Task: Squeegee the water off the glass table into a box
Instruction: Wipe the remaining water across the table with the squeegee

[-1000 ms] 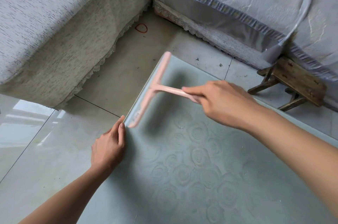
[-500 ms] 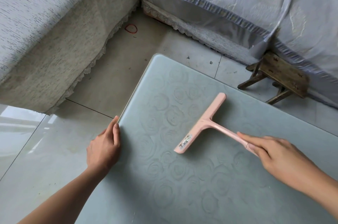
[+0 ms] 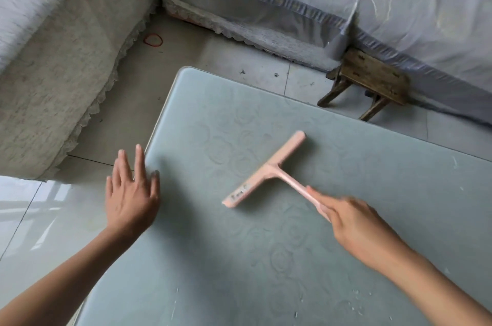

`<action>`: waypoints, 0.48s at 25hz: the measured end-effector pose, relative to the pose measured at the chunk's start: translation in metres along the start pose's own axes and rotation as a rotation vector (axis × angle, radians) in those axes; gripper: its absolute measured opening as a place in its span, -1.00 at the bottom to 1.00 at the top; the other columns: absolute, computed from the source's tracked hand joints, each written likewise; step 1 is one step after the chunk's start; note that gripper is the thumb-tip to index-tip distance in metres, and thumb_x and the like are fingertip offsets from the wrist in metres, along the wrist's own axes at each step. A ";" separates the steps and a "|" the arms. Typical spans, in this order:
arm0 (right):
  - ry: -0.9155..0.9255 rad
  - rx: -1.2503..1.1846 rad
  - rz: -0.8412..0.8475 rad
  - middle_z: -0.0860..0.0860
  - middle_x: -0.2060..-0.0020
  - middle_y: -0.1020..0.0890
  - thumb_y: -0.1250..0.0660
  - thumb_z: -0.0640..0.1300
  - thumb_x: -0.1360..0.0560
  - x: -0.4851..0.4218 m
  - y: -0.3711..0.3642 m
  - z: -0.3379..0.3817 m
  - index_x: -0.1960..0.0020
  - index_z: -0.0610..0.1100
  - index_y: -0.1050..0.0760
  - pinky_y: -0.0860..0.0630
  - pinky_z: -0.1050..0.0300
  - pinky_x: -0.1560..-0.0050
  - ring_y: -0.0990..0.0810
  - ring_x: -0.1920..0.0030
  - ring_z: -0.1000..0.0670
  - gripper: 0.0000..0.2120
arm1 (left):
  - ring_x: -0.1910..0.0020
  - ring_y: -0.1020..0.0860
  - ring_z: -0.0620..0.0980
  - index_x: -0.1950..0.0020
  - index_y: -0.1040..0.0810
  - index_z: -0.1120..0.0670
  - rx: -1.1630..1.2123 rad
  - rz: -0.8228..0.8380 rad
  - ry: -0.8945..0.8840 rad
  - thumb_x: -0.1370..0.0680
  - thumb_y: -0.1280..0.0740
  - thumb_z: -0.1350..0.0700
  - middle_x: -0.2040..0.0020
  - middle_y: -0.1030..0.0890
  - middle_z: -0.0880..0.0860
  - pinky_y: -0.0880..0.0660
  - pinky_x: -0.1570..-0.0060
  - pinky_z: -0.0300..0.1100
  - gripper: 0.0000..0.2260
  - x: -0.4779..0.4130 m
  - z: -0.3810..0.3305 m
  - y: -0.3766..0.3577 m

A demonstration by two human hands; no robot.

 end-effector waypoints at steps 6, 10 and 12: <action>0.046 -0.020 -0.093 0.00 -0.01 -0.62 -0.12 -0.08 -0.57 -0.013 0.051 0.009 -0.35 0.35 -0.25 -0.52 0.02 0.06 -0.57 -0.03 -0.16 -0.55 | -0.56 0.17 0.04 -0.57 0.02 0.14 -0.308 0.129 -0.498 -0.60 0.04 0.06 -0.57 0.17 0.08 0.13 -0.51 0.03 -0.46 0.024 -0.098 -0.029; 0.009 -0.116 -0.131 -0.10 -0.15 -0.57 -0.09 -0.17 -0.57 -0.080 0.068 0.014 -0.38 0.22 -0.32 -0.49 0.01 -0.04 -0.53 -0.07 -0.22 -0.55 | -0.55 0.18 0.02 -0.58 0.09 0.13 -0.447 0.166 -0.562 -0.59 -0.02 0.12 -0.58 0.17 0.06 0.18 -0.50 -0.02 -0.43 0.030 -0.126 -0.049; -0.013 -0.153 -0.076 -0.13 -0.08 -0.60 -0.08 -0.17 -0.60 -0.060 0.040 -0.015 -0.43 0.17 -0.28 -0.50 0.04 -0.01 -0.56 0.00 -0.20 -0.55 | -0.56 0.13 0.04 -0.58 0.06 0.13 -0.456 0.182 -0.544 -0.59 -0.04 0.15 -0.58 0.11 0.08 0.13 -0.51 -0.03 -0.43 0.031 -0.132 -0.051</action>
Point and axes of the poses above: each hand's wrist, its own x-axis away from the middle knuckle, its own y-axis out of the back of the hand, z = x × y, the point moved 10 cm from there along -x, towards the middle knuckle
